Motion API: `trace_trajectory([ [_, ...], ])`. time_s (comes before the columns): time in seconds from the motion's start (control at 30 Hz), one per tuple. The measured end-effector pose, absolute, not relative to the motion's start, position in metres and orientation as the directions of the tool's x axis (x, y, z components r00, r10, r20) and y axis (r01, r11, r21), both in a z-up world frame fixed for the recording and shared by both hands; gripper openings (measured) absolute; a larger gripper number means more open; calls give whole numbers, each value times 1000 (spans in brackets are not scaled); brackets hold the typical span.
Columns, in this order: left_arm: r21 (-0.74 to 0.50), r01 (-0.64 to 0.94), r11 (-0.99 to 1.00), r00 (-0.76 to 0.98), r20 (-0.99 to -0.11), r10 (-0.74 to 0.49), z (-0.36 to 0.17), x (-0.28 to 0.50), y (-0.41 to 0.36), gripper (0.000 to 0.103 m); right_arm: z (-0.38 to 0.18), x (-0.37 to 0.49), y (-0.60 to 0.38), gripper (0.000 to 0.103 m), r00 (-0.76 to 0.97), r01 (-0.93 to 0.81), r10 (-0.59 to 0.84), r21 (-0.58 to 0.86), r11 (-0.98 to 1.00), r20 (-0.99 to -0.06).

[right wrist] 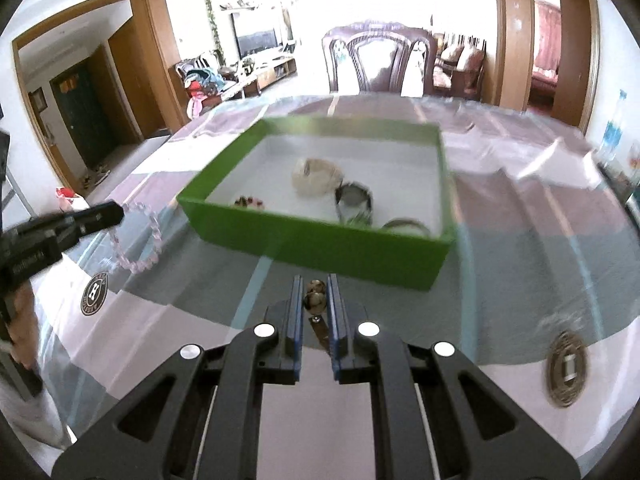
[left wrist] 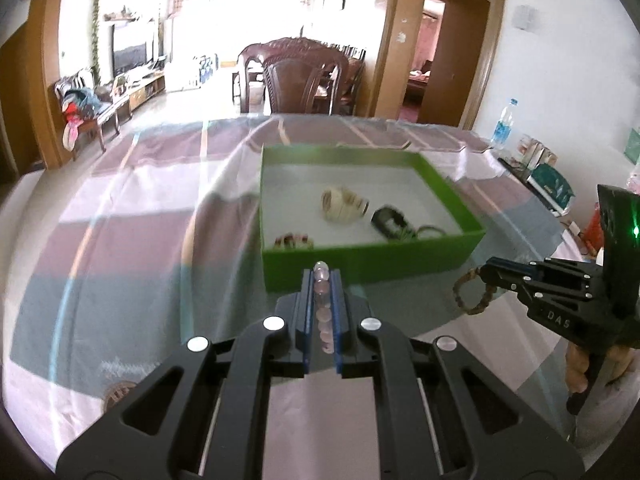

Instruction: Organize jewelry

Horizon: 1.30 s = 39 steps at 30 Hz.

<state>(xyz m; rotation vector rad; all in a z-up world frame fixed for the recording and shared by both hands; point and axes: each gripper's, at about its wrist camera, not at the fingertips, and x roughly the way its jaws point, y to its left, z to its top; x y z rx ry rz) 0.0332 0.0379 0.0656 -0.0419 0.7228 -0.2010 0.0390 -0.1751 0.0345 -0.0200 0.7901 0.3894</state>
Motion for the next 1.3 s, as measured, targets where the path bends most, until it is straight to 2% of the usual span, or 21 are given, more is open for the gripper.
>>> trace_trajectory([
  [0.23, -40, 198, 979, 775, -606, -181, 107, 55, 18, 8, 85, 51, -182, 11, 715, -337, 292, 53, 940, -635],
  [0.37, -19, 210, 977, 792, -583, -182, 112, 83, 1, 8, 100, 72, -178, 11, 756, -309, 254, 13, 951, -604],
  [0.63, -1, 194, 981, 737, -660, -146, 68, 147, -7, 9, 55, 145, -182, 11, 700, -220, 193, 49, 974, -688],
  [0.9, -3, 168, 986, 714, -689, -124, 38, 176, -1, 9, 25, 166, -182, 11, 661, -198, 172, 52, 979, -730],
  [0.97, -13, 150, 989, 719, -685, -118, 38, 178, 2, 25, 26, 165, -184, 17, 676, -187, 171, 57, 981, -717],
  [1.03, -41, 140, 989, 718, -684, -130, 40, 178, 6, 35, 32, 159, -190, 47, 694, -176, 174, 70, 982, -698],
  [1.1, -42, 131, 991, 719, -684, -124, 44, 171, 9, 39, 43, 148, -194, 55, 713, -173, 184, 84, 981, -677],
  [1.17, -28, 124, 992, 721, -684, -109, 48, 163, 11, 49, 53, 133, -195, 59, 727, -186, 189, 76, 980, -660],
  [1.23, -27, 122, 992, 725, -680, -108, 52, 149, 12, 58, 60, 117, -196, 75, 731, -202, 191, 60, 978, -655],
  [1.3, -35, 122, 992, 731, -673, -114, 54, 131, 13, 65, 63, 101, -196, 85, 730, -211, 195, 55, 976, -655],
])
